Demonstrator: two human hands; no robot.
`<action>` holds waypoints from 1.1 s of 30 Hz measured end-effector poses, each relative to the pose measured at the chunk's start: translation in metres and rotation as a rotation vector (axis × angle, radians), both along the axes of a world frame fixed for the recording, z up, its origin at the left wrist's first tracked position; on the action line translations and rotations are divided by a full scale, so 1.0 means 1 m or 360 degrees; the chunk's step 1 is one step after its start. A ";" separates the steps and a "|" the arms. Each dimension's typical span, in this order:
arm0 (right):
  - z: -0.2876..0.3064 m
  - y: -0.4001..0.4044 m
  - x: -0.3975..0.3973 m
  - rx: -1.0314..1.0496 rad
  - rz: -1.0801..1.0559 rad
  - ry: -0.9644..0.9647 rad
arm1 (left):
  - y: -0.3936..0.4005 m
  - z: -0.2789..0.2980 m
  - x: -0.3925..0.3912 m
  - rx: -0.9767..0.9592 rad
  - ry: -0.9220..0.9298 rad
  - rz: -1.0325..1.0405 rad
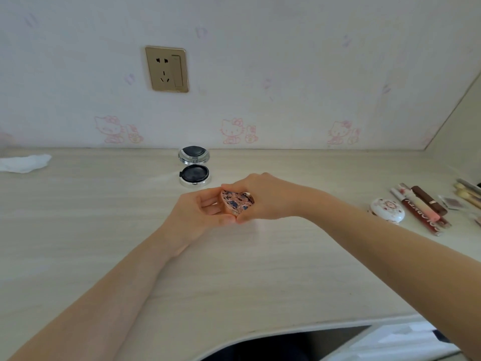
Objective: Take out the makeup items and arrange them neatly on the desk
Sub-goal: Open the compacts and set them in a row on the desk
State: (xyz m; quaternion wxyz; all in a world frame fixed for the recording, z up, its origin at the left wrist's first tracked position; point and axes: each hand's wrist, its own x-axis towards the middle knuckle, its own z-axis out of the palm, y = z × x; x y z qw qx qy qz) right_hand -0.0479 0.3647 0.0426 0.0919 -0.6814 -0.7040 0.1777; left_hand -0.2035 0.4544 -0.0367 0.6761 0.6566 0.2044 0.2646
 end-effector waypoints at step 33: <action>-0.005 0.008 0.030 0.0061 -0.0228 0.0540 | 0.005 -0.011 0.000 0.1067 0.0557 0.0144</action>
